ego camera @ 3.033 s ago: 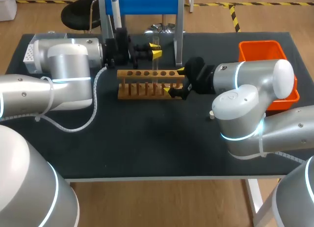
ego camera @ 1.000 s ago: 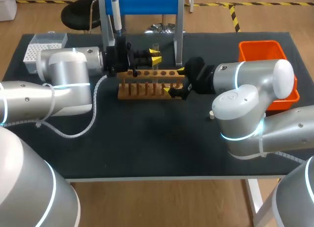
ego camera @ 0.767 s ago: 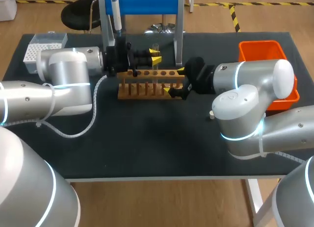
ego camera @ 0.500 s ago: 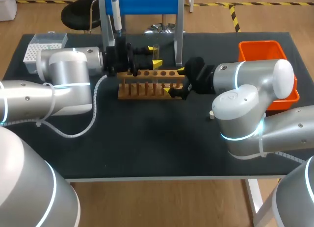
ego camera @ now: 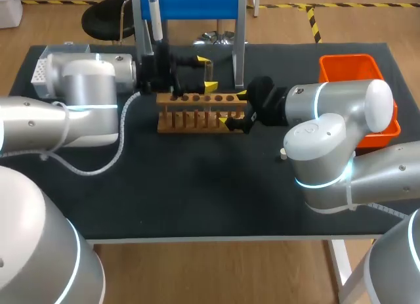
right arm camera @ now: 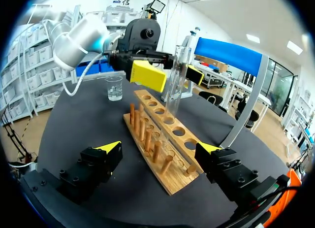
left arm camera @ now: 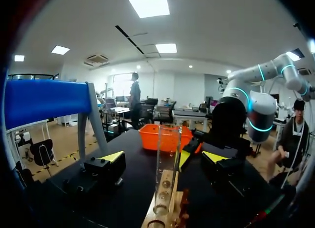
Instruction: Invert the test tube, pick up the pipette, mount the tip to pipette, aspirate from beaker and dispense into the tube, eject the tip, return the pipette, and cap with the stopper.
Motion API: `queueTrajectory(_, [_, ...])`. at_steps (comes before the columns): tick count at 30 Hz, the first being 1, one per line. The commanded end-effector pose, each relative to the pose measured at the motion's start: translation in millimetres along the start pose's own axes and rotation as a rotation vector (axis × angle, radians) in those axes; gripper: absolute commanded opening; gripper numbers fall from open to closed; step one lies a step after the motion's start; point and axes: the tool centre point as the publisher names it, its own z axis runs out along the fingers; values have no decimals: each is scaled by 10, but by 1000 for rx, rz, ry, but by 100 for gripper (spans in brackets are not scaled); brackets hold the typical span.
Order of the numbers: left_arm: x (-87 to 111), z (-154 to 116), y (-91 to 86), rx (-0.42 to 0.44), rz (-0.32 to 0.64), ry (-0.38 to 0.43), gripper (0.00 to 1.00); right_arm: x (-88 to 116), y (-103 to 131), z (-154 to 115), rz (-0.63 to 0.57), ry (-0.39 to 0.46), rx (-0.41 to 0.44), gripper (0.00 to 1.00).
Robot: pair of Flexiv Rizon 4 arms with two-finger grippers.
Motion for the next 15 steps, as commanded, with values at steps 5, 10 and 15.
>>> queueTrajectory(5, [131,-499,-184,-98,-25,-29,100,-2,17,-14,0,2,7,100])
queueTrajectory(10, [264,-975,-269,-180,-49,-118,100,-2,17,-14,0,2,7,100])
queueTrajectory(15, [529,-1387,-415,-269,-83,-220,100,-2,17,-14,0,2,7,100])
